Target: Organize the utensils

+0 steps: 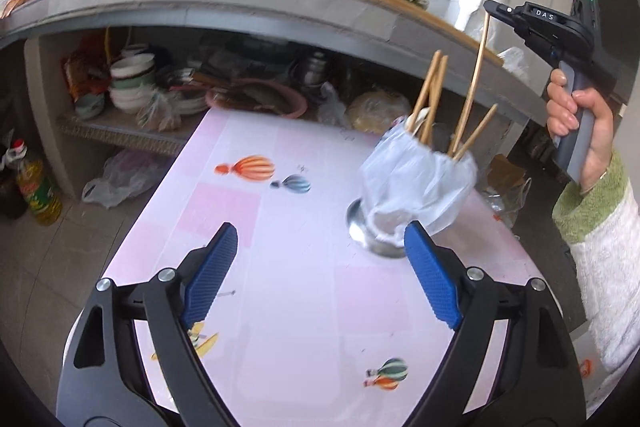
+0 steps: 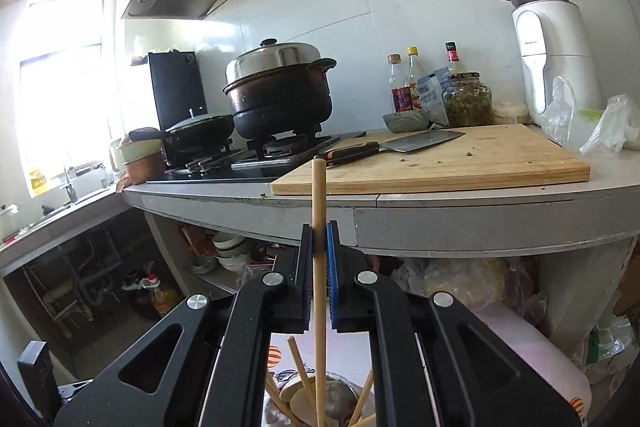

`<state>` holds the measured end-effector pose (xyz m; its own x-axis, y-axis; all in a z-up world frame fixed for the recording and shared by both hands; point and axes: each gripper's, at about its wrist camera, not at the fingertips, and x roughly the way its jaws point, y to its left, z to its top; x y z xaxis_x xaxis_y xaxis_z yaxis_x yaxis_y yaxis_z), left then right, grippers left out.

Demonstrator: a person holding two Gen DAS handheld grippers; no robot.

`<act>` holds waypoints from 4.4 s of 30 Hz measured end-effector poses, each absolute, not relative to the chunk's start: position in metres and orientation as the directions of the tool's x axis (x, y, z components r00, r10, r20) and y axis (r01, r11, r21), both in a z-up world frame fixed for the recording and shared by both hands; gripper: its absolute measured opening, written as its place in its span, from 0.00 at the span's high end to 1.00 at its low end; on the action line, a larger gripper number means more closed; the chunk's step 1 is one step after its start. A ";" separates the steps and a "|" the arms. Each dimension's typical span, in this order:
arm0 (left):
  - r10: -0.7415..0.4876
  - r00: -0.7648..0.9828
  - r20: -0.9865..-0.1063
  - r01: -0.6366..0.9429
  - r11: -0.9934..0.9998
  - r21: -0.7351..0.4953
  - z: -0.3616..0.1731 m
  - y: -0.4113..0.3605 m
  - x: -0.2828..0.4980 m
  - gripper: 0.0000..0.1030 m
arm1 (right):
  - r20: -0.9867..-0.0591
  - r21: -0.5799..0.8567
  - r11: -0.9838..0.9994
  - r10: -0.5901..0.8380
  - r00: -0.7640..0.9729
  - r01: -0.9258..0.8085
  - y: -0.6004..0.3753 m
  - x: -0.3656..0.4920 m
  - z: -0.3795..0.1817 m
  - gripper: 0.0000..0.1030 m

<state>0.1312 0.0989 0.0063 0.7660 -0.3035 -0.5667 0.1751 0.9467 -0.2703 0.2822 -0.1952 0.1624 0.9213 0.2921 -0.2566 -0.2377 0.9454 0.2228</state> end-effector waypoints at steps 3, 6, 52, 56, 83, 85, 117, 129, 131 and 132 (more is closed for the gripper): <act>-0.286 0.764 -0.579 0.145 0.950 -0.278 -0.005 0.110 0.127 0.21 | -0.291 0.209 0.950 0.288 0.912 -0.233 -0.187 0.292 0.147 0.93; -0.279 0.761 -0.585 0.134 0.951 -0.278 -0.010 0.114 0.126 0.21 | -0.324 0.202 0.950 0.293 0.900 -0.237 -0.180 0.292 0.128 0.93; 0.007 0.810 -0.586 -0.031 0.999 -0.032 0.027 0.037 0.055 0.08 | -0.589 0.136 0.985 -0.005 0.808 0.105 -0.187 0.023 0.023 0.06; 0.031 0.809 -0.586 -0.068 0.997 -0.042 0.034 0.036 0.052 0.08 | -0.559 0.129 0.984 -0.028 0.829 0.120 -0.189 0.015 0.030 0.06; 0.057 0.813 -0.579 -0.071 0.997 -0.001 0.046 0.017 0.044 0.08 | -0.535 0.137 0.977 -0.066 0.842 0.164 -0.187 0.000 0.036 0.06; 0.046 0.819 -0.572 -0.064 0.998 -0.012 0.047 0.016 0.042 0.08 | -0.527 0.135 0.977 -0.071 0.847 0.167 -0.187 -0.001 0.039 0.06; -0.027 0.849 -0.527 0.027 1.000 -0.008 0.051 -0.014 0.036 0.08 | -0.516 0.057 0.967 -0.184 0.837 0.248 -0.197 -0.006 0.045 0.06; -0.025 0.849 -0.527 0.024 1.000 -0.008 0.051 -0.014 0.036 0.08 | -0.522 0.055 0.966 -0.187 0.832 0.252 -0.197 -0.005 0.044 0.06; -0.023 0.849 -0.527 0.023 1.000 -0.006 0.051 -0.014 0.036 0.08 | -0.523 0.055 0.966 -0.187 0.832 0.252 -0.197 -0.005 0.044 0.06; -0.023 0.849 -0.527 0.023 1.000 -0.006 0.051 -0.014 0.036 0.08 | -0.522 0.054 0.966 -0.188 0.832 0.252 -0.197 -0.005 0.044 0.06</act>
